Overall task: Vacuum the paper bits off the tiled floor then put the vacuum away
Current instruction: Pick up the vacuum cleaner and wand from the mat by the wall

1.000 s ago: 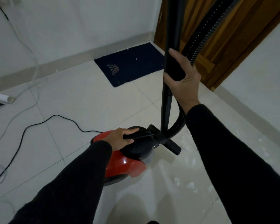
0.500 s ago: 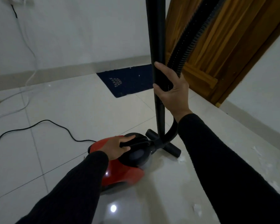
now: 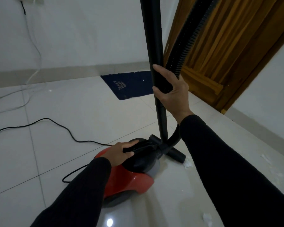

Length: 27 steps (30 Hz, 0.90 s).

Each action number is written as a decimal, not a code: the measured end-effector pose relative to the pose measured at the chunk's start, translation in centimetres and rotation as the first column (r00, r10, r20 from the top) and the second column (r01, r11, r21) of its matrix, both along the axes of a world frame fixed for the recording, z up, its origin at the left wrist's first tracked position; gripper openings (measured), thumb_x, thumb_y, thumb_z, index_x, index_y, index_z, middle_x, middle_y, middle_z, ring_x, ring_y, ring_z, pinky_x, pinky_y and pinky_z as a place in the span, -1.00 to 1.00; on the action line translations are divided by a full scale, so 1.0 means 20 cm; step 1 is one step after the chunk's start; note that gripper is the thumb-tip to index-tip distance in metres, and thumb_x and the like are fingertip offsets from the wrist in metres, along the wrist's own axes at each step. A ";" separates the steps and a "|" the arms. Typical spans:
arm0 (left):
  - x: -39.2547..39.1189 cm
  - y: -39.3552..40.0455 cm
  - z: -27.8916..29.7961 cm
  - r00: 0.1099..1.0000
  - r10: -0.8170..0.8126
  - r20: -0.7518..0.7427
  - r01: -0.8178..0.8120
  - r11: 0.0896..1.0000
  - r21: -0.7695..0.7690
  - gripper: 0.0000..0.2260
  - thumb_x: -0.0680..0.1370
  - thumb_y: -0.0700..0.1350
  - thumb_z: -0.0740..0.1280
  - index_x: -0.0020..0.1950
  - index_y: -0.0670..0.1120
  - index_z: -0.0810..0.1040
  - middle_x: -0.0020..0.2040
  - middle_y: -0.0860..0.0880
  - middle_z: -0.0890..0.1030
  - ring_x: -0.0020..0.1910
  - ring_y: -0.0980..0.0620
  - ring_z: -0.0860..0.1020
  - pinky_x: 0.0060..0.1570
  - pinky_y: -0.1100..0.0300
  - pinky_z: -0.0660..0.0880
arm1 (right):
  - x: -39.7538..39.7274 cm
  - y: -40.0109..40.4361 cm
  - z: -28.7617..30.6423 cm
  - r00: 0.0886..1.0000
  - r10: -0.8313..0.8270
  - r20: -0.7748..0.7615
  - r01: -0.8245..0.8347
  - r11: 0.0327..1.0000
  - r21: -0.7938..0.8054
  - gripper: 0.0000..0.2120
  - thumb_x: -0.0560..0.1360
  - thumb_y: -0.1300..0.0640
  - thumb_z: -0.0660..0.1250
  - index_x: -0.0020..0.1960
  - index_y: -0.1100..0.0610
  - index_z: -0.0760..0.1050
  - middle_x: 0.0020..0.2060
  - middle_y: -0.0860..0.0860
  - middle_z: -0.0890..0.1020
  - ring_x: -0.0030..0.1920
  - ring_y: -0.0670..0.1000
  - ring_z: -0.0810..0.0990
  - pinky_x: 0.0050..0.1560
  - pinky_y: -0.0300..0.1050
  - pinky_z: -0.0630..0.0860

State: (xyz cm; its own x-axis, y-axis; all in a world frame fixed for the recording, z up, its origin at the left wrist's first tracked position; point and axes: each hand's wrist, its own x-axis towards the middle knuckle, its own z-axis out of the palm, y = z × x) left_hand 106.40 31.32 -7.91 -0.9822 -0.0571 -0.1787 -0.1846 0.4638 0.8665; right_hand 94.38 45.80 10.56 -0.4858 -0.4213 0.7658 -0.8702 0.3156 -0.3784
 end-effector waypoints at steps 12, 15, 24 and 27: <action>-0.14 -0.05 0.20 0.998 -0.056 0.011 0.057 0.969 -0.240 -0.50 0.48 -0.08 0.40 0.41 0.11 0.39 0.19 -0.01 0.60 0.17 0.09 0.52 0.15 0.38 0.28 | 0.01 -0.01 -0.03 0.998 -0.002 0.058 0.002 1.000 0.010 -0.47 0.43 0.28 0.45 0.36 0.00 0.47 0.18 0.11 0.51 0.19 0.02 0.50 0.18 -0.12 0.57; -0.16 -0.11 0.28 0.993 -0.082 0.085 0.102 0.960 -0.262 -0.43 0.47 0.02 0.41 0.45 0.13 0.31 0.22 0.00 0.58 0.20 0.06 0.50 0.19 0.30 0.30 | 0.00 -0.01 -0.02 0.999 -0.015 0.042 0.014 1.000 0.009 -0.46 0.42 0.27 0.45 0.36 0.02 0.46 0.18 0.12 0.52 0.17 -0.04 0.47 0.20 -0.37 0.47; 0.22 -0.30 -0.10 0.949 -0.048 0.312 0.171 0.910 -0.378 -0.45 0.41 0.11 0.40 0.40 0.13 0.40 0.27 0.01 0.49 0.29 -0.02 0.43 0.28 0.14 0.34 | -0.04 -0.03 -0.04 0.999 -0.002 0.037 0.002 1.000 0.004 -0.45 0.43 0.23 0.43 0.38 -0.02 0.42 0.21 0.14 0.51 0.19 0.01 0.49 0.20 -0.36 0.46; 0.26 -0.26 -0.20 0.982 0.100 0.160 -0.022 0.904 -0.428 -0.45 0.43 -0.13 0.43 0.40 0.12 0.40 0.24 -0.08 0.44 0.26 -0.07 0.42 0.23 0.20 0.31 | -0.03 -0.05 -0.05 0.999 0.012 0.048 -0.013 1.000 0.020 -0.44 0.43 0.24 0.44 0.38 -0.04 0.43 0.22 0.12 0.50 0.21 0.00 0.49 0.23 -0.37 0.44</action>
State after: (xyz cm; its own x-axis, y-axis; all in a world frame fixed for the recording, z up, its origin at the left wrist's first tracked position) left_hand 111.58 26.09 -11.96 -0.9299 -0.2241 -0.2915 -0.3538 0.7614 0.5432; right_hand 93.85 44.73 9.53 -0.5164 -0.4432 0.7327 -0.8551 0.3128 -0.4135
